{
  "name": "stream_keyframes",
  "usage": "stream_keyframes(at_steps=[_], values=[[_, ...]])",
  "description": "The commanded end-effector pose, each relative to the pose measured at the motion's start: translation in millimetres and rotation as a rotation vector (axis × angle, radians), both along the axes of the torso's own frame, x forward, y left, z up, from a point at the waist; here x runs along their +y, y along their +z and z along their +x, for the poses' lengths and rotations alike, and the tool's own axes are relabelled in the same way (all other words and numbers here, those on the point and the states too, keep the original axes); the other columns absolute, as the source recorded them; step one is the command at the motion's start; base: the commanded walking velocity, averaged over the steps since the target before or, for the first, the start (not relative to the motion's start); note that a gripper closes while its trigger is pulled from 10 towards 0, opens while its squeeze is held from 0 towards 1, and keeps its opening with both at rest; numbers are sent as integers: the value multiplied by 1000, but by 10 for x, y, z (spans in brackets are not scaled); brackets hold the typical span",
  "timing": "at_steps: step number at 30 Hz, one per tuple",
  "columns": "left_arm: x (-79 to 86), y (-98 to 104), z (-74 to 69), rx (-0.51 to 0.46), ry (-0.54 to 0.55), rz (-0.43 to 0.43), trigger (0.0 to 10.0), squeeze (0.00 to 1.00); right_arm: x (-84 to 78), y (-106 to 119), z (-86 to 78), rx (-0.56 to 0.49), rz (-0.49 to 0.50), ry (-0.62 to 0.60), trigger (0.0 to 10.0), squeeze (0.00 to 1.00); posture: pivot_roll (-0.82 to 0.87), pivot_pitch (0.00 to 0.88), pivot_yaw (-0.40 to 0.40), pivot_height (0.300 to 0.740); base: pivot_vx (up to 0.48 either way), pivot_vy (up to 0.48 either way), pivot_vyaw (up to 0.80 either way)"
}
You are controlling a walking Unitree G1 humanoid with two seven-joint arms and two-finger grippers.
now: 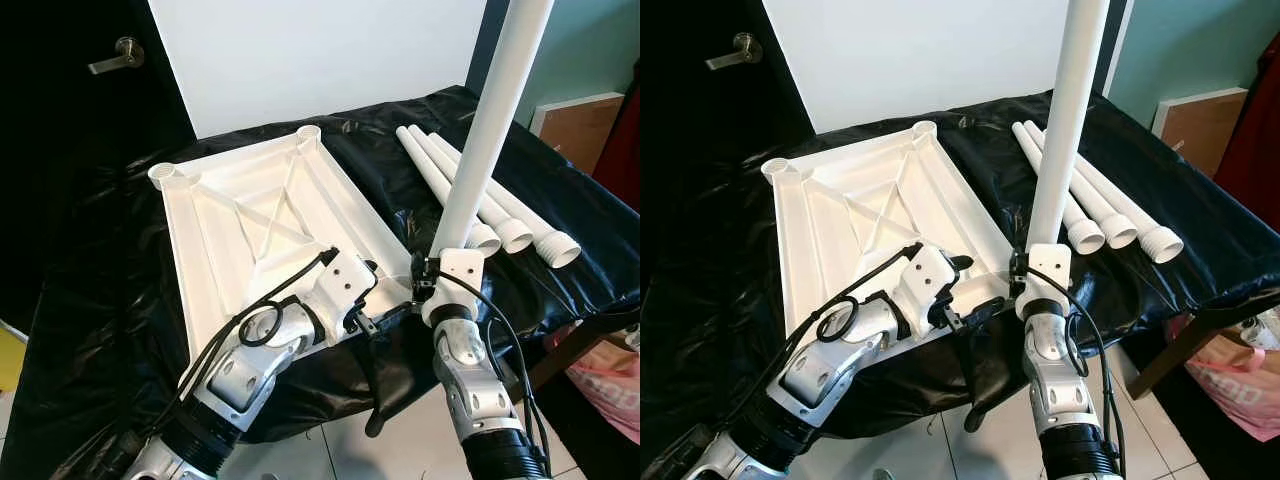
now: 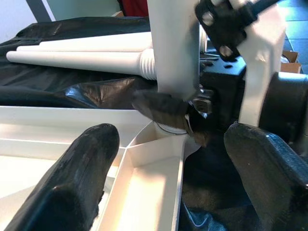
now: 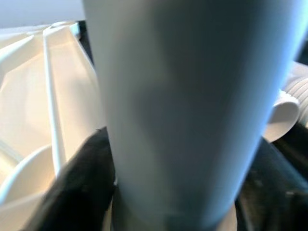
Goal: Building children table
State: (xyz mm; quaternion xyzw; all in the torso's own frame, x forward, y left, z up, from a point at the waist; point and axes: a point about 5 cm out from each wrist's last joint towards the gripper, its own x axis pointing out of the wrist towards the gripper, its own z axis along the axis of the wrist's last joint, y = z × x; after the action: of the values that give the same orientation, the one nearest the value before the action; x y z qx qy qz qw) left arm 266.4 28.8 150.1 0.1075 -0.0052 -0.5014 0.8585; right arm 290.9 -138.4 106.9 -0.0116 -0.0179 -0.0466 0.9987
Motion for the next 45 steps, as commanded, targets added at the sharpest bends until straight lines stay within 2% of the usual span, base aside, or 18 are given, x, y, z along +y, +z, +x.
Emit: stream_keyframes(at_steps=[1,4,7,9,10,11,12,15,16,17,23,32,33,34,35,36,37,45], values=[[-33,2,-56,17,-114,19,10000,0,6,2,-17,4,10,31,10000,1000,-116,0,46,740,0,0,0],[-34,1,-58,17,-112,17,10000,0,-23,22,-21,-6,5,49,10000,1000,-115,0,42,740,0,0,0],[-39,5,-58,18,-106,11,10000,0,-134,64,-12,-13,-12,194,10000,1000,-116,0,40,740,0,0,0],[-40,5,-57,18,-105,11,10000,0,-151,67,-10,-9,-16,229,10000,1000,-116,0,40,740,0,0,0],[-38,5,-54,18,-102,10,10000,0,-196,69,-3,0,-1,270,10000,910,-116,0,39,740,0,0,0],[-35,4,-51,18,-99,10,10000,0,-236,78,4,2,-2,306,10000,396,-116,0,39,740,0,0,0],[-32,5,-48,18,-97,9,10000,0,-261,85,8,4,-6,340,10000,0,-115,0,38,740,0,0,0],[-24,7,-43,18,-94,9,10000,0,-296,95,15,10,-21,399,10000,0,-117,0,39,740,0,0,0],[-20,8,-37,19,-92,10,10000,0,-323,114,29,5,-73,485,10000,0,-114,5,38,740,0,0,0],[-20,8,-37,19,-92,10,10000,0,-323,114,29,5,-73,485,10000,0,-114,5,38,740,0,0,0],[-11,22,-22,18,-89,10,10000,0,-356,145,106,22,-131,666,10000,0,-113,13,45,740,0,0,0],[-3,25,-23,18,-90,12,10000,0,-402,134,209,44,-173,727,10000,0,-106,11,45,740,0,0,0],[-3,25,-23,18,-90,12,10000,0,-407,129,212,46,-173,728,6863,0,-106,11,45,740,0,0,0],[-3,25,-23,18,-90,12,10000,0,-407,129,212,46,-173,728,6863,0,-106,11,45,740,0,0,0],[-2,26,-25,18,-90,12,10000,0,-414,120,212,50,-176,728,824,0,-103,10,45,740,0,0,0],[-1,27,-26,18,-89,11,10000,0,-422,112,213,51,-177,732,824,0,-103,10,45,740,0,0,0],[-1,28,-30,18,-90,11,10000,0,-437,95,212,61,-182,733,0,0,-104,13,45,740,0,0,0],[-5,29,-34,22,-93,10,10000,0,-507,5,192,96,-186,723,0,0,-108,17,46,740,0,0,0]])
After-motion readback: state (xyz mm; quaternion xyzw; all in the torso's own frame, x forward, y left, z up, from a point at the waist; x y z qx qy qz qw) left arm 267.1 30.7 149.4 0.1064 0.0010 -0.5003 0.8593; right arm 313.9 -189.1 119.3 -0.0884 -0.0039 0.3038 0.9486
